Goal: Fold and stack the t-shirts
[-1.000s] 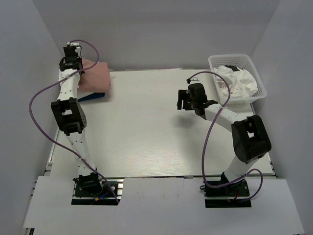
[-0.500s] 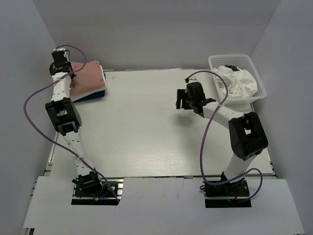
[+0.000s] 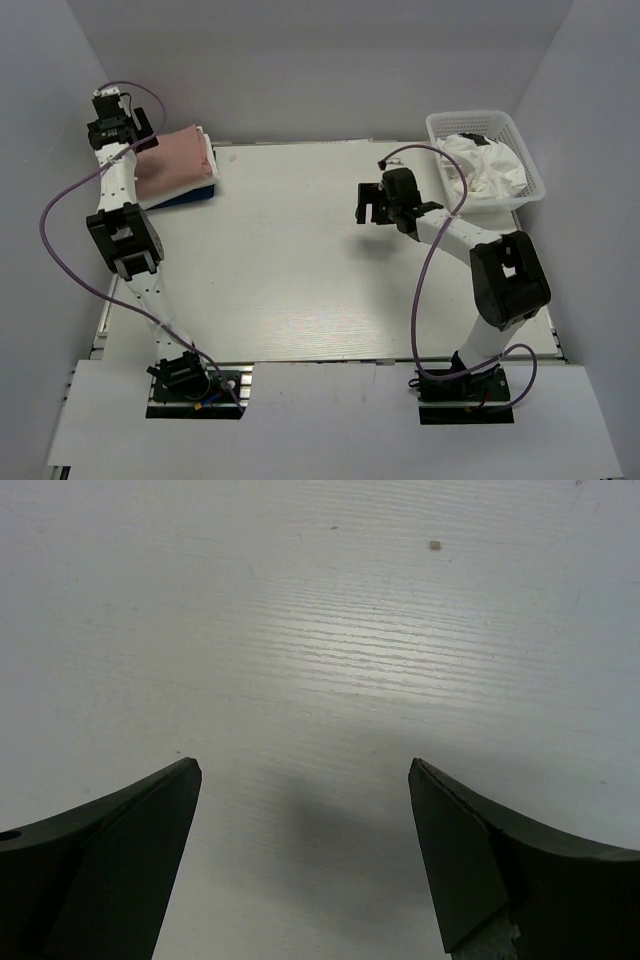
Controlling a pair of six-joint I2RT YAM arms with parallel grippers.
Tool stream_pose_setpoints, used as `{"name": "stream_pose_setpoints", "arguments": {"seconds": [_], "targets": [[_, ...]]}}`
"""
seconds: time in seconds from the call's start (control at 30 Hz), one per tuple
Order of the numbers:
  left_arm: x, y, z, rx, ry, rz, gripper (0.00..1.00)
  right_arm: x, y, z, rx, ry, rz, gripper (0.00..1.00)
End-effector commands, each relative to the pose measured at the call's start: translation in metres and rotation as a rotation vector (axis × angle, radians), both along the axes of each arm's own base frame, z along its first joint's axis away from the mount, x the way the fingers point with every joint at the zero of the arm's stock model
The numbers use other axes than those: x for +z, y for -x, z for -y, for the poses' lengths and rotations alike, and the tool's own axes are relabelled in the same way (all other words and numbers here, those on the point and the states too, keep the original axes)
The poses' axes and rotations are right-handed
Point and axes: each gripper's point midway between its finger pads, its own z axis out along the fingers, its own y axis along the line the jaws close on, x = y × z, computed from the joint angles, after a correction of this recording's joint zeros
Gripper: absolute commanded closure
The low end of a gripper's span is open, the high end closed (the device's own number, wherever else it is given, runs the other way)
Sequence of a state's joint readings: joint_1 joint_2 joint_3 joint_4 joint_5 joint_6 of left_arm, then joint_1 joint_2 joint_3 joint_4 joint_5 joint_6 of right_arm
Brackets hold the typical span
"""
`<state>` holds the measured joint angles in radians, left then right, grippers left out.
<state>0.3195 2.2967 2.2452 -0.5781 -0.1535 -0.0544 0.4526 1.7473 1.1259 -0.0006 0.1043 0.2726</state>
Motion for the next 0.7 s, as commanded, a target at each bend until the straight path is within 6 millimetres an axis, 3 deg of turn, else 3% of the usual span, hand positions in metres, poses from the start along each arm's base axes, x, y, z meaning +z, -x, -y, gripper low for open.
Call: {"name": "stream_pose_setpoints", "arguments": {"seconds": [0.0,0.03,0.07,0.1,0.17,0.2,0.23,0.27,0.3,0.33,0.4,0.43,0.47,0.5,0.57,0.6,0.67], "targets": [[0.130,0.018,0.048,-0.106,0.029,0.222,0.00,0.040,0.001,0.000,0.012,-0.057,0.099,0.10],[0.138,0.022,0.068,-0.151,0.095,0.235,0.00,0.039,0.005,0.002,0.002,-0.061,0.093,0.10],[0.158,0.032,0.082,-0.164,0.113,0.264,0.00,0.052,0.009,0.003,-0.007,-0.082,0.113,0.10],[0.163,0.039,0.086,-0.148,0.142,0.275,0.00,0.057,0.013,0.006,-0.022,-0.097,0.119,0.10],[0.147,0.049,0.122,-0.187,0.281,0.250,0.00,0.057,0.023,0.006,-0.014,-0.115,0.109,0.10],[0.166,0.062,0.145,-0.225,0.321,0.293,0.00,0.068,0.032,0.006,-0.005,-0.147,0.128,0.10],[0.165,0.069,0.165,-0.262,0.374,0.298,0.00,0.062,0.039,0.009,-0.007,-0.147,0.117,0.10],[0.127,0.078,0.193,-0.314,0.497,0.249,0.00,0.062,0.044,0.010,0.000,-0.154,0.115,0.10],[0.120,0.089,0.226,-0.368,0.549,0.247,0.00,0.072,0.054,0.015,-0.009,-0.175,0.135,0.10],[0.106,0.118,0.254,-0.407,0.623,0.270,0.00,0.065,0.061,0.018,-0.014,-0.171,0.122,0.10],[0.093,0.154,0.291,-0.474,0.686,0.302,0.00,0.074,0.074,0.024,-0.028,-0.200,0.143,0.10],[0.046,0.186,0.320,-0.501,0.733,0.223,0.00,0.068,0.080,0.028,-0.039,-0.194,0.129,0.10],[0.073,0.208,0.332,-0.555,0.746,0.317,0.00,0.078,0.082,0.035,-0.066,-0.199,0.163,0.10],[0.068,0.224,0.340,-0.578,0.751,0.309,0.00,0.077,0.086,0.039,-0.079,-0.197,0.165,0.10],[0.038,0.260,0.353,-0.602,0.759,0.208,0.00,0.089,0.096,0.044,-0.110,-0.241,0.189,0.10],[0.037,0.279,0.354,-0.614,0.760,0.208,0.00,0.091,0.104,0.048,-0.113,-0.263,0.204,0.10],[0.032,0.299,0.352,-0.602,0.752,0.192,0.00,0.093,0.107,0.048,-0.134,-0.311,0.214,0.10]]}}
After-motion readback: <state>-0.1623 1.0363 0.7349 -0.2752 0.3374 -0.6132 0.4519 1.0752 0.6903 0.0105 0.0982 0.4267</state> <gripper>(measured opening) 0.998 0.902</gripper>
